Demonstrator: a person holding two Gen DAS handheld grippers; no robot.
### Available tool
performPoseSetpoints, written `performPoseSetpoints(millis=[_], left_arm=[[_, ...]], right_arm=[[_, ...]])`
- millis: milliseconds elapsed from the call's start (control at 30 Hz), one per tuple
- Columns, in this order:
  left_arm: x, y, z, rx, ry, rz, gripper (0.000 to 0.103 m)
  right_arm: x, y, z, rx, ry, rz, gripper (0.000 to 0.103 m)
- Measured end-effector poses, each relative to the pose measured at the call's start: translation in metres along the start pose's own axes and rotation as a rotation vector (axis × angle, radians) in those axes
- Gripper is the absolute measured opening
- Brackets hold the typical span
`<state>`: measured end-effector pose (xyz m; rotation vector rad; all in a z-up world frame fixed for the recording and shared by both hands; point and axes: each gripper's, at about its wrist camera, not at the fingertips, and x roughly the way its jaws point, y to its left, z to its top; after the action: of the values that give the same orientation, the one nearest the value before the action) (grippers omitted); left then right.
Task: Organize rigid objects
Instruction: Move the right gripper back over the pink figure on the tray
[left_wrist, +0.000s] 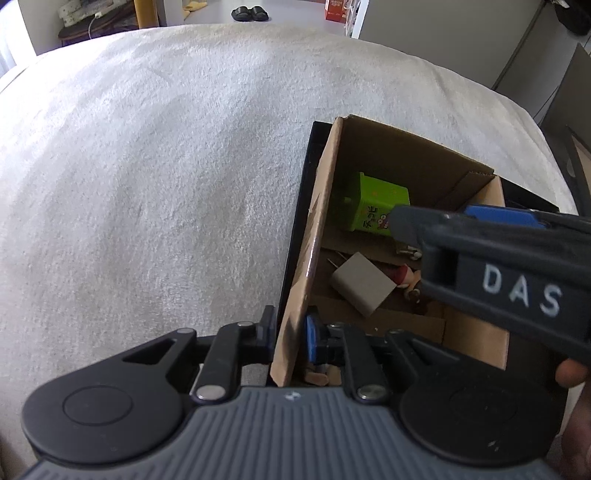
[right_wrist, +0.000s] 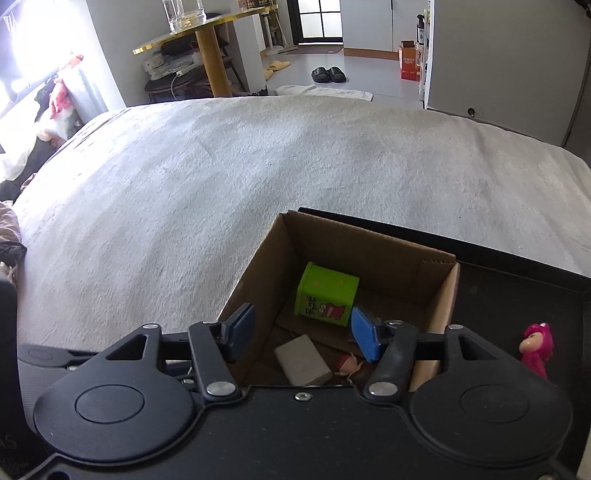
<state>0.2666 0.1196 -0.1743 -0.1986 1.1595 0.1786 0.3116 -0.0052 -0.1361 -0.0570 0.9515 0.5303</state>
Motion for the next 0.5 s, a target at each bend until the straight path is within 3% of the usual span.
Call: performPoseSetpoints(millis=[333, 500], left_arm=[[-0.014, -0.014, -0.004, 0.047, -0.024, 0.074, 0.021], [-0.022, -0.023, -0.006, 0.077, -0.041, 0.13, 0.041]], right_arm=[[-0.026, -0.016, -0.009, -0.001, -0.01, -0.035, 0.085], [-0.04, -0.03, -0.015, 0.013, -0.028, -0.057, 0.093]])
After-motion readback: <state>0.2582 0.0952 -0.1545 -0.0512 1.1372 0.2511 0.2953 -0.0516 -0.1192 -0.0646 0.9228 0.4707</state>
